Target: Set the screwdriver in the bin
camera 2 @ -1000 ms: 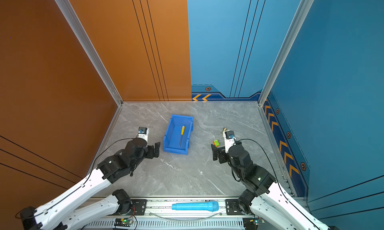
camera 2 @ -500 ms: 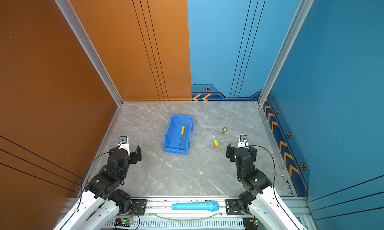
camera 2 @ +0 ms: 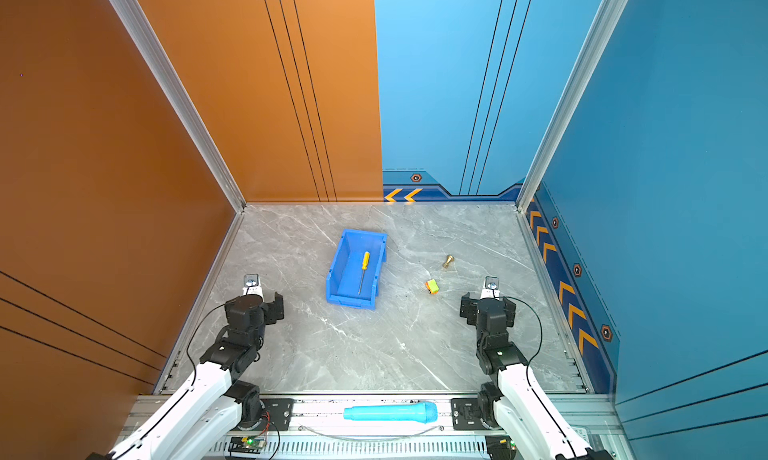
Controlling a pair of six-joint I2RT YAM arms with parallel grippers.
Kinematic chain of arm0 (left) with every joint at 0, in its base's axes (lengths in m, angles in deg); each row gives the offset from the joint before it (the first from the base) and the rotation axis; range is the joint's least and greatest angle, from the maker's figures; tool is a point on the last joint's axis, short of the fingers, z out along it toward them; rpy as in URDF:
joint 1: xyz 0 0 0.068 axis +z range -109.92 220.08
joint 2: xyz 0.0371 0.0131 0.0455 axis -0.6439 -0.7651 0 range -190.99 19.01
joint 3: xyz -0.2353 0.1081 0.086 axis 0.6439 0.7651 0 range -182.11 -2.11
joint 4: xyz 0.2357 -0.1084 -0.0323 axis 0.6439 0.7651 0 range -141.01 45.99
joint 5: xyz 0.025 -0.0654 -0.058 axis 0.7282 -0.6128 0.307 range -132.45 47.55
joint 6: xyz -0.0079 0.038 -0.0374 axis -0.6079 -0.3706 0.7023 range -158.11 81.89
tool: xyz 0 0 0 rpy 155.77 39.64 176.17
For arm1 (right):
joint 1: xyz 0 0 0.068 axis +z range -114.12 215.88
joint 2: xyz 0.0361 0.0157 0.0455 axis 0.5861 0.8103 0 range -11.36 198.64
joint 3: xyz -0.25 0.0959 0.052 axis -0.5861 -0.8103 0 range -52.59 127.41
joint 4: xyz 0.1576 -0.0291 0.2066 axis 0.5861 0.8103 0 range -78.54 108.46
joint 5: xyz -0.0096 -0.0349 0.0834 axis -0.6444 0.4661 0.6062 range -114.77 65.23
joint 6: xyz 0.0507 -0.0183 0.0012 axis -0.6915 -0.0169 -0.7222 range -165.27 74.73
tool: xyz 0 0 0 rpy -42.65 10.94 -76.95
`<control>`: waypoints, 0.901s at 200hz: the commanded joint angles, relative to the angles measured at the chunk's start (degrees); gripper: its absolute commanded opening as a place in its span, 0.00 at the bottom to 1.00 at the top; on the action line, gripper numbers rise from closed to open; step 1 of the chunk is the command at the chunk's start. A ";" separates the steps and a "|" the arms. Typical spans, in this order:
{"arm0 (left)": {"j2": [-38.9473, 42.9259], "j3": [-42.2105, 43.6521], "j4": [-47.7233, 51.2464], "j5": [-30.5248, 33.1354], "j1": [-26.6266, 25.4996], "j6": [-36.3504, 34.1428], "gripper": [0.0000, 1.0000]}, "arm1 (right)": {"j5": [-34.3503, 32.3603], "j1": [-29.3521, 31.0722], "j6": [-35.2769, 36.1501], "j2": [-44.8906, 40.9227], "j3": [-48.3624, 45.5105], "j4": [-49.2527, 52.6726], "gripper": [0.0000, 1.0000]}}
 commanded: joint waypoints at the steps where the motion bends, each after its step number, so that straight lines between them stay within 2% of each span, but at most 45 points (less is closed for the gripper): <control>1: -4.07 1.84 -12.59 -3.21 0.94 0.30 0.98 | 3.98 -1.07 2.72 4.78 0.31 -10.84 1.00; 90: -22.03 -0.79 -30.91 -6.43 1.57 -4.58 0.98 | 6.45 -4.69 1.57 23.01 4.04 -28.76 1.00; 126: -27.85 -2.76 -35.86 -9.08 3.65 -5.21 0.98 | 9.56 -6.39 1.38 30.97 7.42 -34.17 1.00; 180: -34.66 -5.99 -40.19 -13.95 5.63 -6.15 0.98 | 8.61 -6.94 0.33 38.87 9.69 -38.58 1.00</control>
